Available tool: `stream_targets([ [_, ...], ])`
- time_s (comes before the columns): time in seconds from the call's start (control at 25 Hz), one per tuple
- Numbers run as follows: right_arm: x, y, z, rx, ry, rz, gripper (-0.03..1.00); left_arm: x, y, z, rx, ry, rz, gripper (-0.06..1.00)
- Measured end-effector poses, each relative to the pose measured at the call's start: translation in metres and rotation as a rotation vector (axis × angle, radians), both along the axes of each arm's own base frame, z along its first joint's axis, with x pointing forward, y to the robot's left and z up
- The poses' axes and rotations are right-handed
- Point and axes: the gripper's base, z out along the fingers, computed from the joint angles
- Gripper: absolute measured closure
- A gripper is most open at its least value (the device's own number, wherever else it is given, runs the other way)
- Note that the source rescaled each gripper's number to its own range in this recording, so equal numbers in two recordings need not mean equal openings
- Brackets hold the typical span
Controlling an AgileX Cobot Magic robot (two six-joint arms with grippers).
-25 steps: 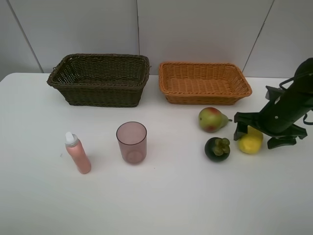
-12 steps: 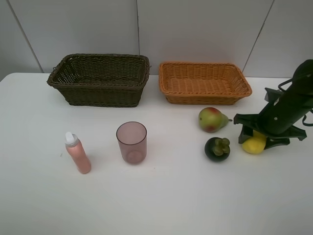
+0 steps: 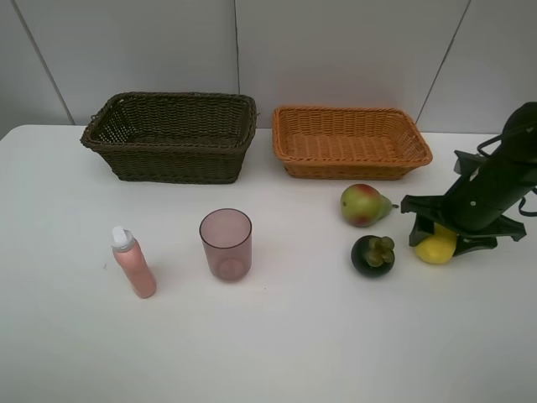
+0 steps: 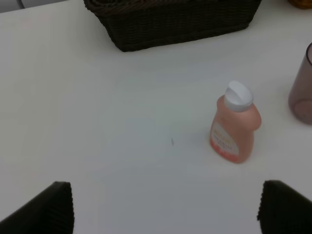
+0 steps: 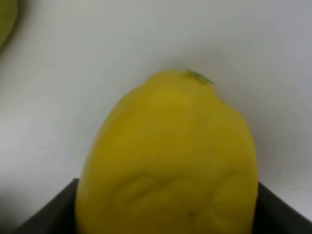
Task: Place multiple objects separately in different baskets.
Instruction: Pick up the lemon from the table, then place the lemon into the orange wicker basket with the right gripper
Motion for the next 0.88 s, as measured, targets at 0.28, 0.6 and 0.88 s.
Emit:
stream_targets([
  [0.28, 0.000, 0.000, 0.001, 0.000, -0.002, 0.000, 0.96, 0.000, 0.000, 0.000, 0.000, 0.000, 0.000, -0.06],
  [0.6, 0.011, 0.002, 0.029, -0.002, -0.029, 0.039, 0.96, 0.000, 0.000, 0.000, 0.000, 0.000, 0.000, -0.06],
  [0.88, 0.034, 0.023, 0.062, -0.001, -0.070, 0.137, 0.96, 0.000, 0.000, 0.000, 0.000, 0.000, 0.000, -0.06],
])
